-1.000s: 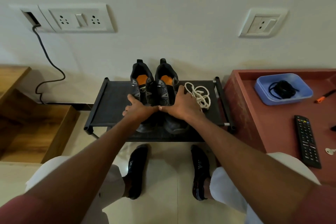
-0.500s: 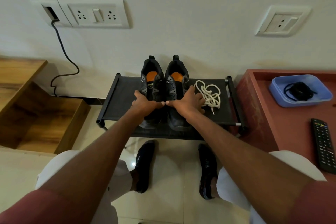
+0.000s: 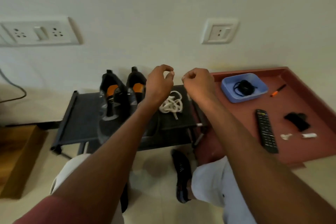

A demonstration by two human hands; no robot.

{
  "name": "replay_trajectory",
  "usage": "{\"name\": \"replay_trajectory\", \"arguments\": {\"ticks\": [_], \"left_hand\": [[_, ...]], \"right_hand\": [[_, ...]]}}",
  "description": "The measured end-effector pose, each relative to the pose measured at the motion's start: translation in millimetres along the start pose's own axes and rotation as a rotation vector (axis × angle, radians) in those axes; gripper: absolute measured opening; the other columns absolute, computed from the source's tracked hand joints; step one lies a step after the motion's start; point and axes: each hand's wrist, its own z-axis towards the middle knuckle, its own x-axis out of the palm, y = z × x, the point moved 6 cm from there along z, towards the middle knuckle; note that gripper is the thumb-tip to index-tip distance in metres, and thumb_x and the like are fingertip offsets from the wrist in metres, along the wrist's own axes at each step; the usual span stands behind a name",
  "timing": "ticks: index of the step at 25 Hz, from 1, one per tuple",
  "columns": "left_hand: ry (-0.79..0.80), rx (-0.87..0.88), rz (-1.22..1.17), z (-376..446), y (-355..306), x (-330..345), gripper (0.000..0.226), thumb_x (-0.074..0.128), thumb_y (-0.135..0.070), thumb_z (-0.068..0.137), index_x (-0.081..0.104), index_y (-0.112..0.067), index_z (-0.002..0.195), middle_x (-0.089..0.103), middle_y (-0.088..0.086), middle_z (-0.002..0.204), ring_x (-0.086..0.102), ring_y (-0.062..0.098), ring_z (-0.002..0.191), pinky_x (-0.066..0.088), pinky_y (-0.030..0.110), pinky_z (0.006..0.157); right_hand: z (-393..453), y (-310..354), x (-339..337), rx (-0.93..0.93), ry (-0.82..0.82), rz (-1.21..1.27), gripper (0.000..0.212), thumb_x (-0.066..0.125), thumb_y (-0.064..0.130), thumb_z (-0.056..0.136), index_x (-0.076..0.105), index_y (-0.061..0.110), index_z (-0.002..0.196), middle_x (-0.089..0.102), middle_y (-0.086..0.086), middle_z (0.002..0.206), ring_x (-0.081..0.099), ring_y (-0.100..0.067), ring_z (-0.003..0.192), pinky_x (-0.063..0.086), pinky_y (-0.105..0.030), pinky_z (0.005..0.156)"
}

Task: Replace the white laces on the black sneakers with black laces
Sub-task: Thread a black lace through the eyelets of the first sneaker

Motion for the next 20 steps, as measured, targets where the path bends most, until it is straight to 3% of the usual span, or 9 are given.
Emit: {"name": "replay_trajectory", "arguments": {"ticks": [2, 4, 7, 9, 11, 13, 16, 18, 20], "left_hand": [[0.094, 0.077, -0.059, -3, -24, 45, 0.022, 0.056, -0.019, 0.104, 0.073, -0.017, 0.119, 0.07, -0.005, 0.126, 0.06, 0.008, 0.114, 0.04, 0.019, 0.091], [0.206, 0.135, -0.081, -9, -44, 87, 0.025, 0.055, -0.013, 0.103, 0.073, -0.017, 0.12, 0.071, -0.003, 0.126, 0.063, 0.012, 0.108, 0.042, 0.02, 0.089], [0.359, 0.222, -0.065, -16, -60, 150, 0.035, 0.049, -0.003, 0.101, 0.069, -0.012, 0.128, 0.068, 0.004, 0.135, 0.062, 0.02, 0.122, 0.042, 0.02, 0.096], [0.475, 0.27, -0.015, -20, -59, 189, 0.04, 0.048, -0.001, 0.1, 0.061, -0.008, 0.137, 0.056, 0.011, 0.149, 0.048, 0.025, 0.142, 0.038, 0.03, 0.113], [0.567, 0.34, 0.087, -21, -55, 223, 0.045, 0.052, -0.007, 0.103, 0.052, -0.008, 0.148, 0.04, 0.013, 0.163, 0.028, 0.027, 0.155, 0.028, 0.044, 0.124], [0.617, 0.402, 0.234, -20, -49, 247, 0.053, 0.054, -0.019, 0.106, 0.04, -0.012, 0.157, 0.025, 0.011, 0.17, 0.015, 0.028, 0.159, 0.02, 0.05, 0.127], [0.617, 0.493, 0.398, -22, -44, 259, 0.058, 0.053, -0.026, 0.106, 0.034, -0.017, 0.16, 0.02, 0.008, 0.172, 0.011, 0.027, 0.16, 0.017, 0.051, 0.126], [0.605, 0.52, 0.408, -22, -44, 259, 0.059, 0.054, -0.025, 0.105, 0.034, -0.018, 0.16, 0.021, 0.007, 0.172, 0.011, 0.026, 0.16, 0.016, 0.05, 0.126], [0.614, 0.498, 0.367, -20, -44, 256, 0.06, 0.055, -0.025, 0.105, 0.034, -0.018, 0.16, 0.021, 0.006, 0.172, 0.01, 0.025, 0.16, 0.015, 0.049, 0.127]], "right_hand": [[3, -27, -33, 0.085, -0.163, 0.111, 0.019, 0.059, 0.017, 0.093, 0.076, 0.021, 0.086, 0.074, 0.01, 0.089, 0.068, -0.013, 0.082, 0.053, -0.029, 0.068], [9, -64, -62, 0.198, -0.274, 0.199, 0.021, 0.057, 0.015, 0.089, 0.077, 0.017, 0.083, 0.076, 0.003, 0.085, 0.071, -0.022, 0.083, 0.059, -0.037, 0.075], [34, -121, -105, 0.272, -0.32, 0.12, 0.025, 0.054, 0.013, 0.093, 0.076, 0.012, 0.08, 0.076, -0.006, 0.084, 0.07, -0.029, 0.084, 0.056, -0.037, 0.072], [54, -155, -128, 0.265, -0.279, -0.126, 0.031, 0.053, 0.013, 0.096, 0.067, 0.01, 0.069, 0.07, -0.012, 0.077, 0.062, -0.031, 0.072, 0.042, -0.032, 0.053], [76, -178, -143, 0.202, -0.244, -0.383, 0.034, 0.056, 0.015, 0.097, 0.06, 0.009, 0.064, 0.063, -0.015, 0.071, 0.053, -0.029, 0.061, 0.032, -0.032, 0.049], [104, -192, -144, 0.108, -0.183, -0.637, 0.031, 0.064, 0.025, 0.097, 0.065, 0.011, 0.07, 0.061, -0.014, 0.077, 0.056, -0.03, 0.069, 0.036, -0.031, 0.062], [139, -207, -127, 0.065, 0.013, -0.896, 0.039, 0.07, 0.052, 0.09, 0.072, 0.013, 0.098, 0.065, -0.014, 0.108, 0.061, -0.035, 0.103, 0.042, -0.038, 0.08], [153, -215, -118, 0.079, 0.096, -0.956, 0.04, 0.07, 0.05, 0.09, 0.068, 0.014, 0.107, 0.063, -0.012, 0.119, 0.058, -0.036, 0.112, 0.049, -0.043, 0.089], [159, -218, -114, 0.061, 0.081, -0.942, 0.022, 0.067, 0.036, 0.093, 0.064, 0.015, 0.099, 0.066, -0.012, 0.118, 0.061, -0.037, 0.11, 0.054, -0.046, 0.089]]}}
